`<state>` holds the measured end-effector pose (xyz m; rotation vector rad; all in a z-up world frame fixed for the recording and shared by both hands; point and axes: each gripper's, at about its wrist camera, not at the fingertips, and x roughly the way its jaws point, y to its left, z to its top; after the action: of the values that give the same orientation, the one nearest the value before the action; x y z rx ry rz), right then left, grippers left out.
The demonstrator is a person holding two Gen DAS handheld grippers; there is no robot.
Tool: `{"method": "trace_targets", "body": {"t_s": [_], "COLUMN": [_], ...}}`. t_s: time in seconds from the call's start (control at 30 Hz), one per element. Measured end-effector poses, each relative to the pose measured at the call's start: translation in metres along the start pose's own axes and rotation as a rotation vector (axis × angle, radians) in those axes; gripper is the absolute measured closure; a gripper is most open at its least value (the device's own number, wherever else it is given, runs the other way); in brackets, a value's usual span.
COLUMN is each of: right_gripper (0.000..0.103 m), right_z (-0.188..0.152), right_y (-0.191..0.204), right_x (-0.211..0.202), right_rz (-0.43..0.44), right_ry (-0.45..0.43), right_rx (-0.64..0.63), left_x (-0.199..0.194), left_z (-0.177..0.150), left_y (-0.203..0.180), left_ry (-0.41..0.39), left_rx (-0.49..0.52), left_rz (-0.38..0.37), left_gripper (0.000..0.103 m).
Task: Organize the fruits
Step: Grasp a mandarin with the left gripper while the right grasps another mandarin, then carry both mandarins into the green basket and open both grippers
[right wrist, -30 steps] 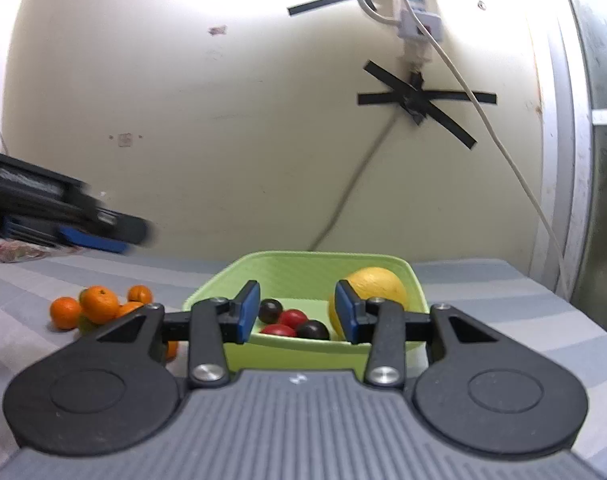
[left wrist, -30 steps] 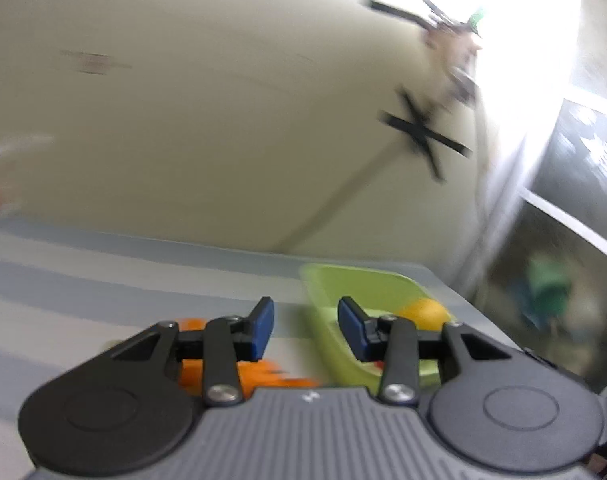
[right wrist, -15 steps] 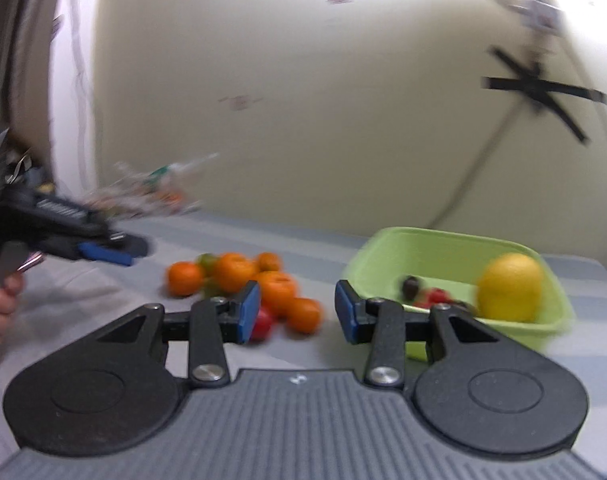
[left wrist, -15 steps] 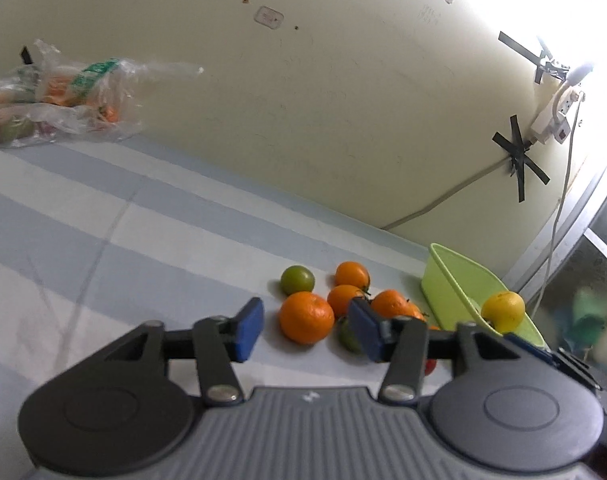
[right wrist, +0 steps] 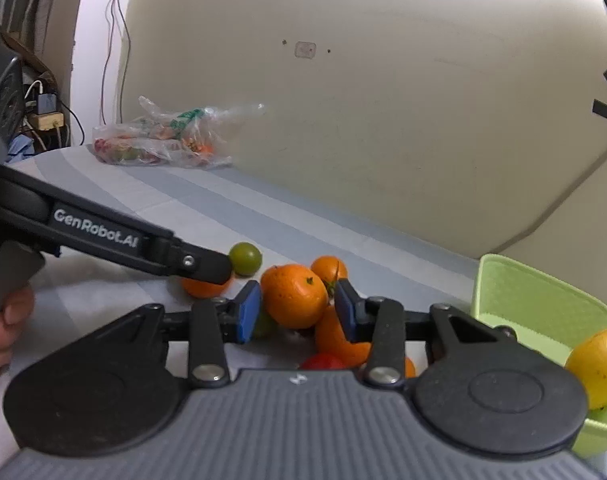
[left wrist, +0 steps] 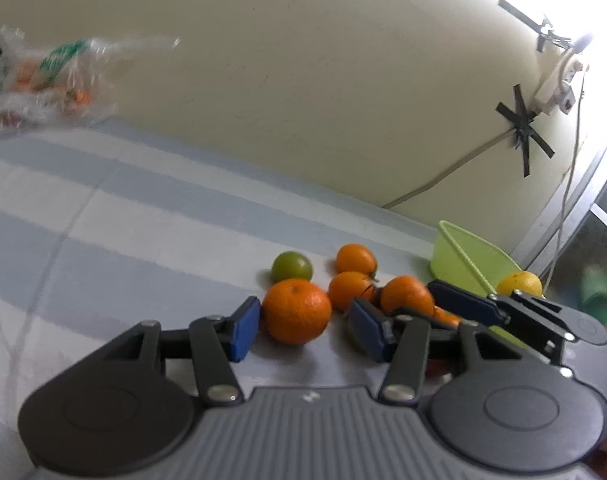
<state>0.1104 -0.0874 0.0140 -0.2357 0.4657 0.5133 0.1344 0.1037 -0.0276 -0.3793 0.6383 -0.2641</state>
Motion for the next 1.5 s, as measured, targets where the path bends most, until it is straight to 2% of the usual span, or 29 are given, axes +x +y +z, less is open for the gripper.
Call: {"method": "trace_targets", "body": {"t_s": [0.13, 0.3, 0.47, 0.6, 0.73, 0.87, 0.93, 1.13, 1.23, 1.33, 1.5], "right_gripper": [0.069, 0.069, 0.069, 0.069, 0.069, 0.069, 0.068, 0.065, 0.066, 0.071, 0.071], "right_z": [-0.003, -0.017, -0.041, -0.063, -0.076, -0.083, -0.086, -0.086, -0.087, -0.092, -0.086], "right_y": [0.005, 0.011, 0.009, 0.001, -0.002, -0.001, -0.003, -0.008, -0.016, -0.026, -0.040], "right_x": [-0.018, -0.063, -0.098, -0.118, -0.134, -0.142, -0.144, -0.136, -0.129, -0.135, -0.147], "right_rz": [0.016, 0.013, -0.006, -0.038, -0.059, -0.076, -0.068, -0.061, -0.048, -0.034, -0.118], "right_ry": [-0.020, -0.064, -0.033, 0.018, 0.038, 0.042, 0.040, 0.063, 0.101, 0.068, -0.054], "right_rx": [0.015, 0.030, 0.068, 0.130, 0.145, 0.141, 0.152, 0.172, 0.216, 0.279, 0.292], "left_x": [-0.005, -0.031, -0.049, -0.051, -0.046, -0.042, -0.040, -0.041, -0.039, -0.035, -0.022], "left_z": [-0.001, -0.013, -0.034, -0.052, -0.068, -0.080, -0.082, -0.084, -0.082, -0.076, -0.047], "left_y": [0.004, -0.005, -0.037, -0.073, -0.104, -0.121, -0.123, -0.129, -0.133, -0.138, -0.163], "left_ry": [0.002, -0.009, 0.037, 0.081, 0.112, 0.132, 0.138, 0.137, 0.136, 0.156, 0.124], "left_rx": [-0.029, -0.034, 0.064, 0.171, 0.269, 0.325, 0.339, 0.356, 0.364, 0.359, 0.368], "left_rz": [-0.007, -0.081, -0.193, -0.238, -0.245, -0.211, -0.182, -0.156, -0.150, -0.191, -0.225], "left_gripper": [0.066, 0.066, 0.066, 0.065, 0.065, 0.064, 0.063, 0.064, 0.065, 0.065, 0.065]}}
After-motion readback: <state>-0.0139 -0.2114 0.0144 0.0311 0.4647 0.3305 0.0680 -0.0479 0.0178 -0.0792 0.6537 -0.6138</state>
